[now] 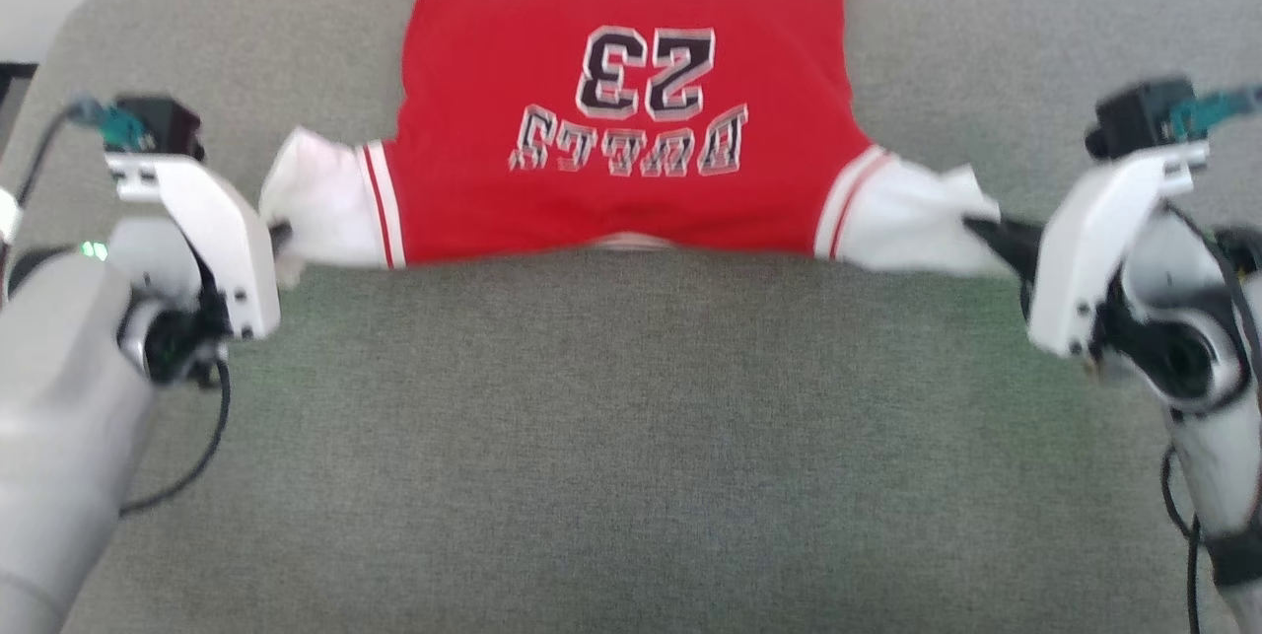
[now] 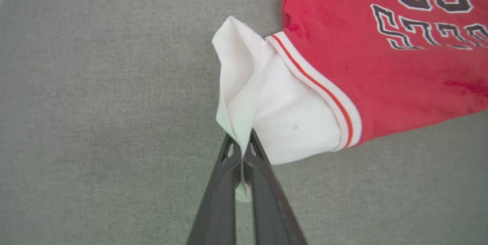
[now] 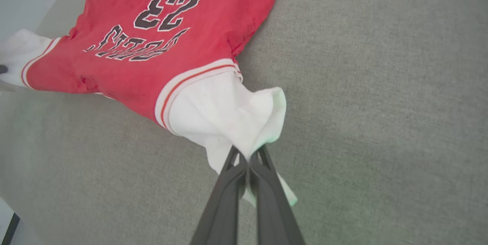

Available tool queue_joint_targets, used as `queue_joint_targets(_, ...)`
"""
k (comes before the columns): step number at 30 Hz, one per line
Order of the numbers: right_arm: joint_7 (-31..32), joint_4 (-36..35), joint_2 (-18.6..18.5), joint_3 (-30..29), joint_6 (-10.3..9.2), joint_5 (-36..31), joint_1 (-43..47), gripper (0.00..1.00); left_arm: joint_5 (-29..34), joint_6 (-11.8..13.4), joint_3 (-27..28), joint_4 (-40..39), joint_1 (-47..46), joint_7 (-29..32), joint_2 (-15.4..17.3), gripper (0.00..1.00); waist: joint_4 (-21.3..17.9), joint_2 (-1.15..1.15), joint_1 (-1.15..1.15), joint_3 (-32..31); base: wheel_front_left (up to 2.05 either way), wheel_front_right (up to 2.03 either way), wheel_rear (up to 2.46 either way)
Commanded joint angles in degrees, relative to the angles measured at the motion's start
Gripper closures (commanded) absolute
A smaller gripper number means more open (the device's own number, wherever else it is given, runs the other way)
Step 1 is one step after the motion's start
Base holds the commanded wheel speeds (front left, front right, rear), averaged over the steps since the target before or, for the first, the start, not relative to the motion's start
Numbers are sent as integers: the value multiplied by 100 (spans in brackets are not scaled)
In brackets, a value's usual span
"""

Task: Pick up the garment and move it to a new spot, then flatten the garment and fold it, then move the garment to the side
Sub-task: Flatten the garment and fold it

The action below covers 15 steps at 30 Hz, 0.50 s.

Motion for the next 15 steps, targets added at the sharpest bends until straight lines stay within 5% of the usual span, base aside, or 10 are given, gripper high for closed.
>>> queue_joint_targets(1,147,-146,-52,-65,-1,43,214,100,-9,76,5,-138,176,61,65,100,13,0,0,-115,0,0,0)
queue_joint_targets(7,1295,-1277,-75,-522,-1,140,1432,100,-304,728,47,-1721,1304,445,612,100,40,0,0,-334,0,0,0)
queue_joint_targets(15,2409,-2623,183,-1214,-2,-30,2780,100,-647,2188,223,-4518,2974,746,1639,100,90,0,0,-298,0,0,0)
